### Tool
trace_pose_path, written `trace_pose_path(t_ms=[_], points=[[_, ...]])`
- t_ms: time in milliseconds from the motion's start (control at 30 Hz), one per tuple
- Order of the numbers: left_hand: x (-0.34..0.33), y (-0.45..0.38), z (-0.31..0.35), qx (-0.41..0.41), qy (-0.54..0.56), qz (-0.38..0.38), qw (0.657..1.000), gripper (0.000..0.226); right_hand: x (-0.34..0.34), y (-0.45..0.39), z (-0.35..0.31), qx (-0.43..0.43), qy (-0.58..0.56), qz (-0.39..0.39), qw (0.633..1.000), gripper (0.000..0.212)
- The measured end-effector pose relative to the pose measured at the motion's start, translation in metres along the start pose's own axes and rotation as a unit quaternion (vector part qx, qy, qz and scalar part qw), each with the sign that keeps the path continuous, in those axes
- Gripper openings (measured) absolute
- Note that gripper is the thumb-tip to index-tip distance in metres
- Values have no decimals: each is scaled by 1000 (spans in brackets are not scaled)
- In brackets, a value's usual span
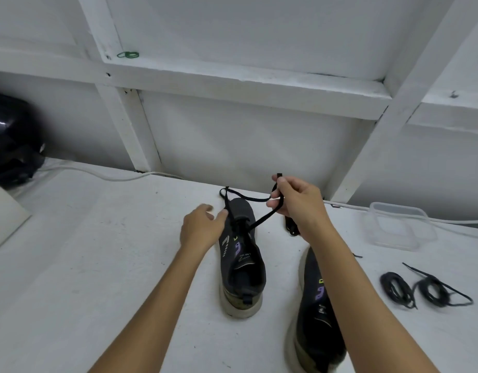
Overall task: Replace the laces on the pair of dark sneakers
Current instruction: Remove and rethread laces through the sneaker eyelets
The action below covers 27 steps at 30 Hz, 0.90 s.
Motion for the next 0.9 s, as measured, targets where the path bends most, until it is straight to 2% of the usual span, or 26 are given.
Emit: trace_pose_path(t_ms=[100, 200, 300, 400, 467, 533, 633, 667, 700, 767, 900], points=[[-16, 4, 9, 2, -3, -44, 999, 31, -2, -4, 7, -9, 52, -18, 998, 20], [-22, 8, 15, 2, -1, -26, 1000, 22, -7, -5, 12, -16, 96, -43, 994, 16], [-22, 5, 18, 9, 97, -41, 994, 15, -9, -5, 15, -18, 128, -45, 991, 13], [-20, 5, 26, 28, 207, -116, 971, 15, -10, -5, 19, -29, 186, -57, 981, 13], [-11, 7, 39, -14, 225, -148, 963, 19, -16, -4, 21, -34, 234, -101, 966, 16], [-1, 11, 56, -76, 229, -166, 956, 16, -33, 0, 22, -23, 238, -190, 952, 19], [8, 22, 77, -151, 220, -202, 943, 15, -62, 12, 19, -3, 215, -309, 926, 12], [9, 25, 79, -163, 204, -211, 942, 20, -67, 13, 18, 5, 222, -324, 920, 21], [10, 27, 78, -170, 179, -211, 946, 24, -68, 12, 18, 10, 227, -324, 919, 31], [12, 28, 68, -174, 119, -193, 958, 27, -64, 9, 16, 9, 209, -306, 929, 36], [13, 26, 36, -159, 55, -173, 970, 19, -45, 3, 10, -13, 108, -250, 962, 23]])
Point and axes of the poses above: each hand's wrist, its own y-axis away from the middle knuckle, its own x-axis out of the back of the hand, z = x × y, the point moved 8 cm from there along -y, towards the middle knuckle, and after that the axes turned 12 degrees about x, right-handed, at the moved point
